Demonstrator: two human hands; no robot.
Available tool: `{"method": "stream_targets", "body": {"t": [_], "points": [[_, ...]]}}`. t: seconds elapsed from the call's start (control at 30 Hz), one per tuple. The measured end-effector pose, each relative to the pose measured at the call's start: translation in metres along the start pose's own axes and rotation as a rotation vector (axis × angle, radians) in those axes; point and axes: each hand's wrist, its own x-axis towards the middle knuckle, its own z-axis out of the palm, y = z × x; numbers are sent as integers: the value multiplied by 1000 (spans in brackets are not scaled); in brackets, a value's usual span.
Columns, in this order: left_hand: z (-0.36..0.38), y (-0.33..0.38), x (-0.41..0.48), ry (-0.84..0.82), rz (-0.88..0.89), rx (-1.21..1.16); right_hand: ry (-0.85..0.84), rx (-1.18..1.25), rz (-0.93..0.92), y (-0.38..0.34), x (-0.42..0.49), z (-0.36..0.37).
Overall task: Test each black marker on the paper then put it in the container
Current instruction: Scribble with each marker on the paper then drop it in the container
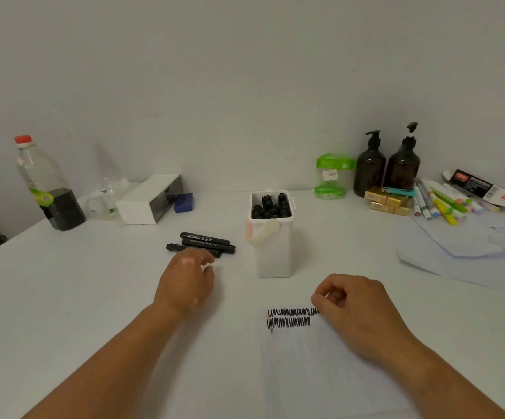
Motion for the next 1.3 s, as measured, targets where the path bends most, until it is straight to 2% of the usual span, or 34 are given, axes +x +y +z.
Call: {"method": "stream_targets", "body": {"t": [0.13, 0.23, 0.37, 0.57, 0.83, 0.9, 1.0, 1.13, 1.3], "points": [[-4, -25, 32, -87, -10, 264, -8, 30, 19, 1, 0, -1], [-1, -32, 44, -161, -10, 373, -5, 55, 17, 1, 0, -3], [6, -36, 49, -128, 46, 475, 5, 64, 29, 2, 1, -7], [9, -37, 43, -125, 105, 464, 7, 74, 39, 3, 2, -7], [-11, -23, 7, -155, 237, 325, -1, 61, 40, 1, 0, -9], [-19, -10, -5, -144, 231, 194, -5, 67, 35, -1, -1, -9], [-31, 20, -22, -166, 125, -145, -15, 86, 29, -4, -2, -9], [-38, 57, -38, -331, -1, -612, -57, 158, -11, -8, -6, -8], [-27, 85, -45, -513, -83, -1143, -219, 347, -58, -12, -10, -12]]}}
